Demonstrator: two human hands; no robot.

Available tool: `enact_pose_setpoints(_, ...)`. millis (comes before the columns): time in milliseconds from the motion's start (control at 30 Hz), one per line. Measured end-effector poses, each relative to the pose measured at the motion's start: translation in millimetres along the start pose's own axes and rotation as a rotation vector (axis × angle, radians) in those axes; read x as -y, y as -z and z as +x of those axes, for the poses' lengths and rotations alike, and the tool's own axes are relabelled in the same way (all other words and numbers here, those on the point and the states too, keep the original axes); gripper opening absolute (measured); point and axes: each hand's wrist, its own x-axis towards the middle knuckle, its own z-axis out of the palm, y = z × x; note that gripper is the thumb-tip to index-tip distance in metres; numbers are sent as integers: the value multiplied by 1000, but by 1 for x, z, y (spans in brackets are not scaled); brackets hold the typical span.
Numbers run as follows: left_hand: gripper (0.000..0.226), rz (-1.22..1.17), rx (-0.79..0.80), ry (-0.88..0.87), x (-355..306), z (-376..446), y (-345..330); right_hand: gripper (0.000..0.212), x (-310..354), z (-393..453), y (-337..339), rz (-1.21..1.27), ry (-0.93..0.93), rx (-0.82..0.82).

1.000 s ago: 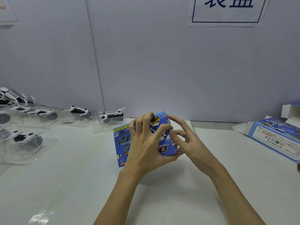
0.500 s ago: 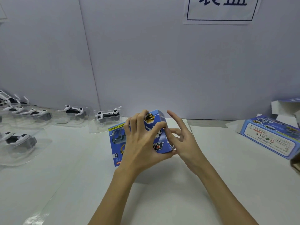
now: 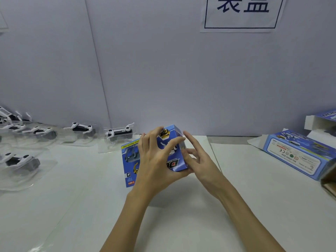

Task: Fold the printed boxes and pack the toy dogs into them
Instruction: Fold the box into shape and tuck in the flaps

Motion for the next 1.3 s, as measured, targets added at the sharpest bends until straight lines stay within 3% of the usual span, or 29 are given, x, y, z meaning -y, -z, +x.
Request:
enact_pose_setpoints(133, 75, -24, -15, 19, 1, 1, 0, 59, 2, 2, -9, -25, 52, -42)
enact_pose_setpoints(233, 88, 6, -17, -14, 0, 2, -4, 47, 5, 1, -10, 31, 41, -14)
enact_pose_setpoints(300, 95, 20, 26, -34, 1, 1, -8, 50, 4, 2, -8, 52, 0, -8)
enact_pose_setpoints(367, 91, 70, 57, -63, 4, -2, -11, 57, 1, 5, -4, -27, -42, -57)
enact_pose_setpoints(467, 78, 169, 93, -63, 10, -6, -9, 51, -10, 10, 5, 23, -139, -208)
enact_pose_setpoints(533, 72, 125, 142, 71, 15, -8, -5, 42, -17, 14, 16, 94, -268, -310)
enact_pose_setpoints(600, 72, -66, 197, 267, 16, -10, -5, 34, -19, 13, 26, 150, -427, -327)
enact_pose_setpoints(700, 85, -319, 146, 490, 14, -8, -6, 50, -17, 6, 36, 168, -585, -241)
enact_pose_setpoints(767, 90, -448, 42, 653, 14, -5, -4, 55, -13, 6, 40, 25, -547, -247)
enact_pose_setpoints(867, 90, -607, -92, 896, 17, -2, 0, 59, -8, 7, 38, -262, -261, -282)
enact_pose_setpoints(933, 84, -685, -144, 979, 21, -2, 1, 58, -6, 6, 33, -373, -108, -274)
enact_pose_setpoints(1033, 75, -849, -182, 1013, 29, -2, 2, 63, -6, 7, 26, -469, -107, -315)
enact_pose_setpoints(1167, 57, -1073, 4, 905, 33, -2, 4, 80, -12, 9, 35, -699, -206, -630)
enact_pose_setpoints(1300, 75, -1010, 263, 814, 33, -9, -6, 66, -21, 10, 51, -673, -204, -734)
